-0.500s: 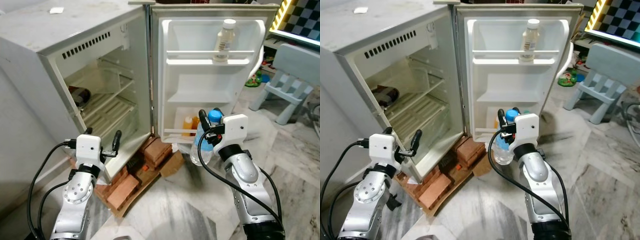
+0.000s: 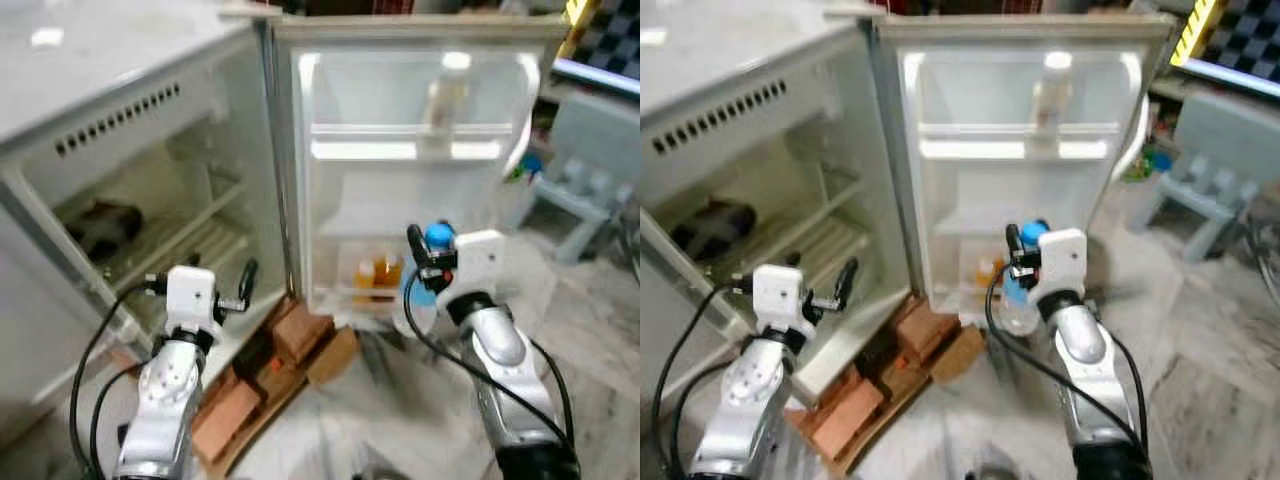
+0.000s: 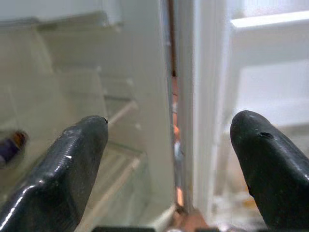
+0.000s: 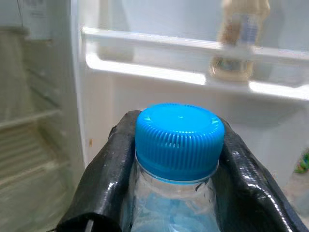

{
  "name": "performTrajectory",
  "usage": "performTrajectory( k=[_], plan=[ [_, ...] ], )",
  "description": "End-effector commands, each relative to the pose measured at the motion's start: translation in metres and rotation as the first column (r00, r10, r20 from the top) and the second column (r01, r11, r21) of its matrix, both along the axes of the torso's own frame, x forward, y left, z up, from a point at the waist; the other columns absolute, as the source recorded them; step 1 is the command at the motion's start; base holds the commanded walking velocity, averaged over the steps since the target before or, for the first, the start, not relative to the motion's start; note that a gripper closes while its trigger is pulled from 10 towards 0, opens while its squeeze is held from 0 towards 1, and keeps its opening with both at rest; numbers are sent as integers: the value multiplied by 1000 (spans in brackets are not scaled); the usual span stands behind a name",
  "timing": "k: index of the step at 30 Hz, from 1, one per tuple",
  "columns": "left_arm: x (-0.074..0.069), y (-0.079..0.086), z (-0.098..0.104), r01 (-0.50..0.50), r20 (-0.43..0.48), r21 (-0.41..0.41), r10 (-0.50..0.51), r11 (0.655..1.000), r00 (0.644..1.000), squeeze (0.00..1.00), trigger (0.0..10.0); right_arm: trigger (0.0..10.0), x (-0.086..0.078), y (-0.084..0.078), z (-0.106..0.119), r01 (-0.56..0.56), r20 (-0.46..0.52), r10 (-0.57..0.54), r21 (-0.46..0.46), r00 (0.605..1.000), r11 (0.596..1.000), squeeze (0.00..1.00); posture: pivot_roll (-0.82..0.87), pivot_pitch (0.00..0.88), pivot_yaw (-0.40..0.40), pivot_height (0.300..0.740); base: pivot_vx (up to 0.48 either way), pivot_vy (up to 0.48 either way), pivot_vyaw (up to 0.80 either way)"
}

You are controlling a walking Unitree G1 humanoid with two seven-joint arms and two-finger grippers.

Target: Restocking fridge

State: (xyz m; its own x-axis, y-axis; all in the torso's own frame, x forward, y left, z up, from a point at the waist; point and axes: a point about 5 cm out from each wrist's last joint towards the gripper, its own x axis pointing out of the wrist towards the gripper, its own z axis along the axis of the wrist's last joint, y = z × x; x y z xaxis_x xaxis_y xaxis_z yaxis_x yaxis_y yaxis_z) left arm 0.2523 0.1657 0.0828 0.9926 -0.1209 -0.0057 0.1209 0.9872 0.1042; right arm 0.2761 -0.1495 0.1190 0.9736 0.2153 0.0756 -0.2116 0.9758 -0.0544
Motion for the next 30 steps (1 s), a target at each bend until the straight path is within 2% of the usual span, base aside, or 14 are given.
performTrajectory(
  k=[1, 7, 16, 21, 28, 30],
  plan=[
    [0, 6, 3, -12, 10, 14, 12, 1000, 1000, 0, 10000, 10000, 1, 10, 11, -44, 42, 43, 19, 998, 999, 0, 72, 0, -18, 740, 390, 0, 0],
    [0, 7, 2, -16, 7, 16, 16, 1000, 1000, 0, 10000, 10000, -1, 13, 7, -74, 21, 73, 31, 997, 997, 0, 73, 0, -18, 740, 365, 0, 0],
    [0, 8, 1, -36, -2, 20, 36, 999, 999, 0, 10000, 10000, -3, 16, 4, -101, -1, 101, 40, 995, 994, 0, 76, 0, -18, 740, 0, 0, 0],
    [0, 10, 0, -55, -3, 27, 55, 998, 998, 0, 10000, 10000, -7, 23, 2, -153, -9, 154, 68, 988, 986, 0, 77, 0, -18, 740, 0, 0, 0],
    [0, 11, 1, -61, 0, 34, 61, 998, 998, 0, 10000, 10000, -7, 24, 2, -157, -7, 158, 74, 987, 985, 0, 76, 0, -15, 740, 0, 0, 0],
    [1, 11, 1, -63, 1, 37, 63, 997, 998, 0, 10000, 10000, -7, 23, 3, -158, -6, 159, 76, 987, 984, 0, 75, 0, -15, 726, 0, 0, 0]
  ],
)
